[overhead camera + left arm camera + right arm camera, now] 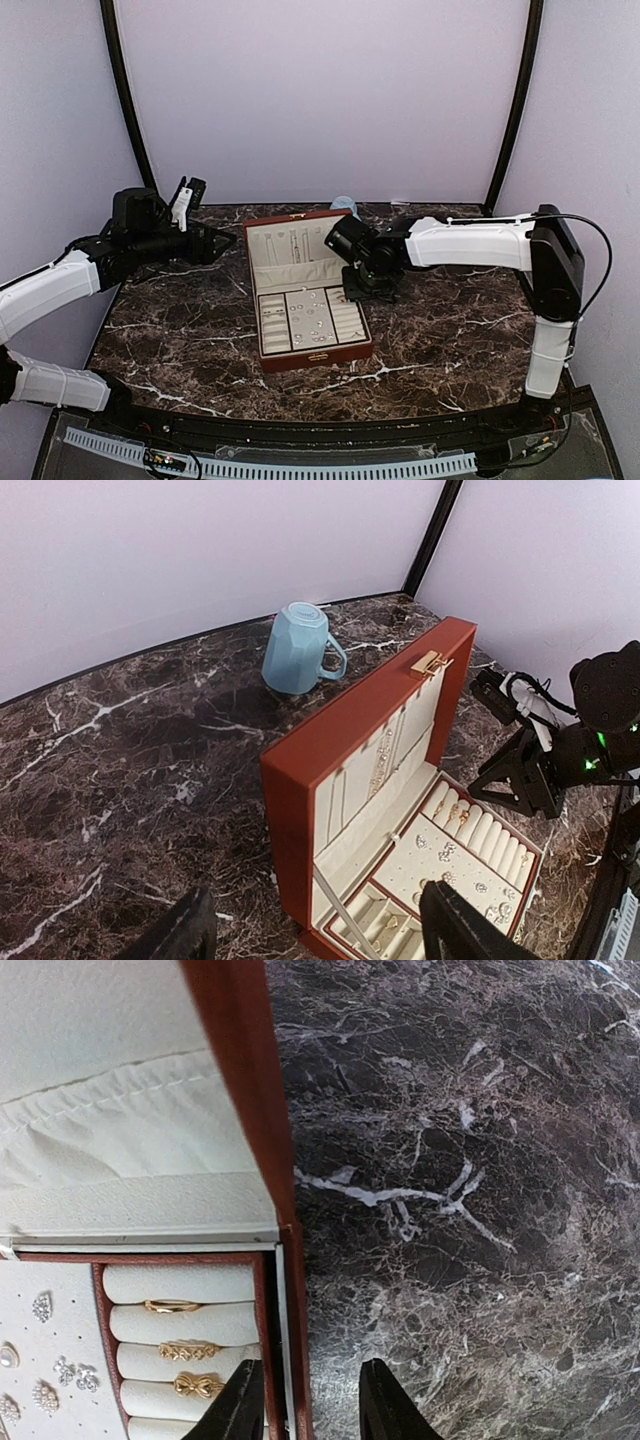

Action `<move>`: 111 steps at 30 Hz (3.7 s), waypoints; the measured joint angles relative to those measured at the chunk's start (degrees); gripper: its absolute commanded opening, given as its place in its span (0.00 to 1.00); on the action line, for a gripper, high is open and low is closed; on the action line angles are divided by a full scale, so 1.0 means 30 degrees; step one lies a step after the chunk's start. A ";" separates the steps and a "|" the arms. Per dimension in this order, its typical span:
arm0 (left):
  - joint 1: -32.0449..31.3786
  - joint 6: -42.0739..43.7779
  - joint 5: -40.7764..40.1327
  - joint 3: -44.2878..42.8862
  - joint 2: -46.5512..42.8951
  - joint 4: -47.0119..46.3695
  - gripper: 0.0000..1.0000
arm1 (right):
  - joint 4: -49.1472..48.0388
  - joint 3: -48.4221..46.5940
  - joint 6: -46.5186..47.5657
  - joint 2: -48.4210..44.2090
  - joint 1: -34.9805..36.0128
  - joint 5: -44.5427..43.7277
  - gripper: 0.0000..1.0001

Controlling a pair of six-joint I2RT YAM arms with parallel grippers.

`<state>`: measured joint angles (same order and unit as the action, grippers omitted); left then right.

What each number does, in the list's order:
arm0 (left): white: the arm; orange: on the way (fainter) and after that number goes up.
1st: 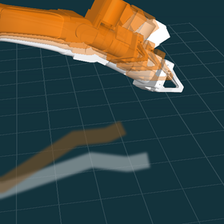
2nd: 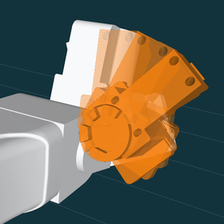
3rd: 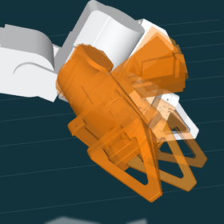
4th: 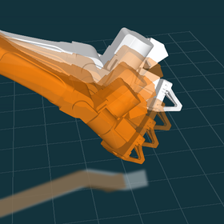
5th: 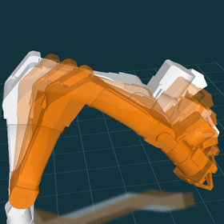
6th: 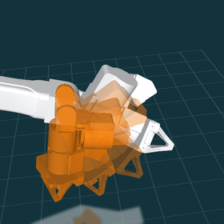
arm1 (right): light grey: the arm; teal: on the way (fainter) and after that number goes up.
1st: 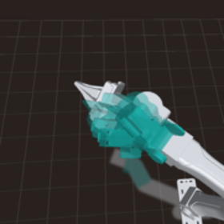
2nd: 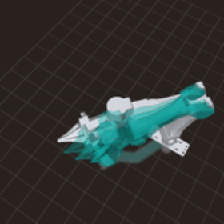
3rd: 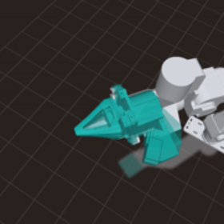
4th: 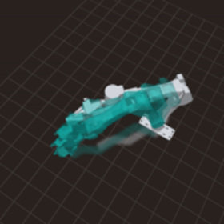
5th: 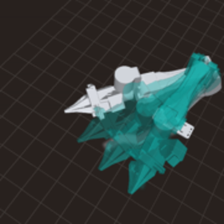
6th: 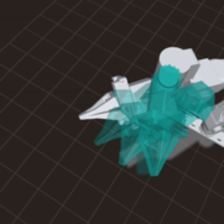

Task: Organize the mixed jewelry
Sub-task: Place the compartment layer in the jewelry box, then close the lid of the jewelry box, then press the box lid onto the jewelry box.

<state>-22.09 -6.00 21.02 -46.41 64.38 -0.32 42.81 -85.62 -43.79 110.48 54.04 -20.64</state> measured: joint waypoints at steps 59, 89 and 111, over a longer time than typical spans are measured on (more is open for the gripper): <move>0.0699 -0.4918 0.4940 -0.4605 0.6280 -0.1690 0.84 | -1.6371 0.0576 0.7635 -0.0590 -0.7490 2.0261 0.98; -0.0882 0.0750 1.3617 -0.4080 0.5034 0.6091 0.82 | -1.0404 0.5246 0.9748 -0.6484 -0.6754 2.5157 0.87; -0.8240 -0.1282 0.0699 0.1654 0.0284 0.2885 0.38 | -1.5132 1.1489 0.3803 -0.9938 -0.1887 1.2728 0.34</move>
<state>-46.81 -9.85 23.11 -41.45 65.23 8.34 -2.59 -51.16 -32.38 80.66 48.38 17.54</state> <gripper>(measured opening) 0.428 0.423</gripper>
